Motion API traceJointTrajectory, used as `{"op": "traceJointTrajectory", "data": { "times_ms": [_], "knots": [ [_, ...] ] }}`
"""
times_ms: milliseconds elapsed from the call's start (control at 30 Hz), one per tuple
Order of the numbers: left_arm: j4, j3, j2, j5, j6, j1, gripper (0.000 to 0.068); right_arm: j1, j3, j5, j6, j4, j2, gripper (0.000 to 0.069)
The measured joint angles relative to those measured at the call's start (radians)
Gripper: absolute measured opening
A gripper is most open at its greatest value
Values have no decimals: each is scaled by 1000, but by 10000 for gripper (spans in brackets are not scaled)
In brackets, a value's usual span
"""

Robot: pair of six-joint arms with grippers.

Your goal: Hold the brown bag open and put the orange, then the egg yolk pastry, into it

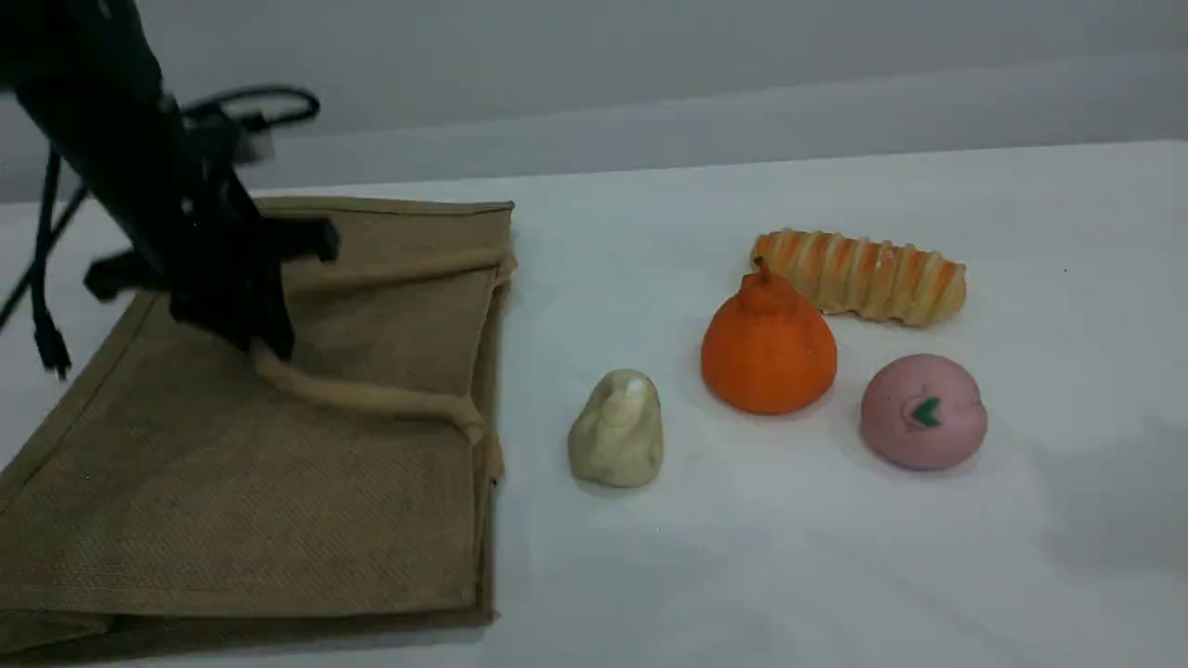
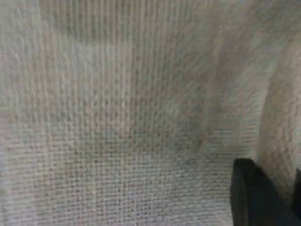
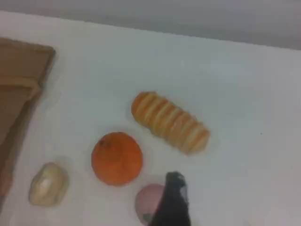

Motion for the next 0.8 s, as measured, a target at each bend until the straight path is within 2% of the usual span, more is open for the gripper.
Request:
{"op": "traceJointTrajectory", "data": {
  "times_ms": [200, 300, 600, 700, 800],
  "knots": [
    [5, -91, -91, 130, 81, 0, 85, 0, 0, 1, 0, 26, 0, 571],
    [38, -161, -130, 233, 98, 0, 85, 1, 0, 13, -14, 41, 10, 571],
    [56, -366, -175, 552, 158, 0, 85, 1, 1, 14, -159, 206, 142, 571],
    [45, -422, -175, 605, 158, 0, 85, 1, 1, 13, -215, 259, 203, 571],
    [7, -480, -175, 606, 206, 0, 85, 1, 1, 13, -270, 313, 262, 571]
  ]
}}
